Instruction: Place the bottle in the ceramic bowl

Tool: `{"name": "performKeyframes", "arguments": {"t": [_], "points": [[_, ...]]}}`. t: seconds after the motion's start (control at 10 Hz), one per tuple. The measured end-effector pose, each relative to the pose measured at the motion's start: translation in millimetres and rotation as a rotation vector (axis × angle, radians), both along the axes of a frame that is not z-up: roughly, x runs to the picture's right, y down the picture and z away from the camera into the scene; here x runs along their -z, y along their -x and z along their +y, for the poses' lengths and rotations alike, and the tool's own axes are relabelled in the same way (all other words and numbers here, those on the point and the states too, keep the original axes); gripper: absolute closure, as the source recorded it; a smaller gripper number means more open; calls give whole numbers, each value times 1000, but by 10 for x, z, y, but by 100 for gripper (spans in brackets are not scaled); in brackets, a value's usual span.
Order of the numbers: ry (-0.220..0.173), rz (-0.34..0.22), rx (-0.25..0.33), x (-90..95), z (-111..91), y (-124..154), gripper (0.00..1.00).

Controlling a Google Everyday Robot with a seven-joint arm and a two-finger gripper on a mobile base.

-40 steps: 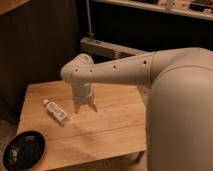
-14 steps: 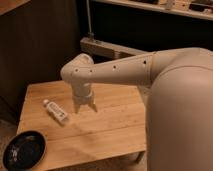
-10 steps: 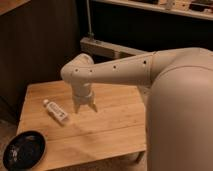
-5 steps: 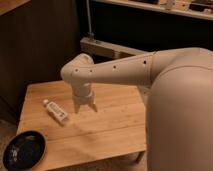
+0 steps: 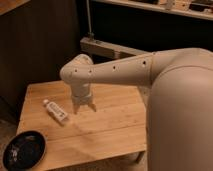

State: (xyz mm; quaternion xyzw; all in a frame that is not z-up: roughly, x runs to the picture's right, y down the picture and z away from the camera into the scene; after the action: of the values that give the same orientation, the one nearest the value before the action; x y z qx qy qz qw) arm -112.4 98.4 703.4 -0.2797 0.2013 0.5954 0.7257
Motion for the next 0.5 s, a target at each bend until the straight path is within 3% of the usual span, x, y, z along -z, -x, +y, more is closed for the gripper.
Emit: {"name": "performKeyframes", "arguments": {"t": [0.3,0.4,0.5], "points": [[-45,-234,230,44,-5,103,35],[-58,-292,288,57,-6,135,35],[-68,-314,316,53,-16,132,35]]}}
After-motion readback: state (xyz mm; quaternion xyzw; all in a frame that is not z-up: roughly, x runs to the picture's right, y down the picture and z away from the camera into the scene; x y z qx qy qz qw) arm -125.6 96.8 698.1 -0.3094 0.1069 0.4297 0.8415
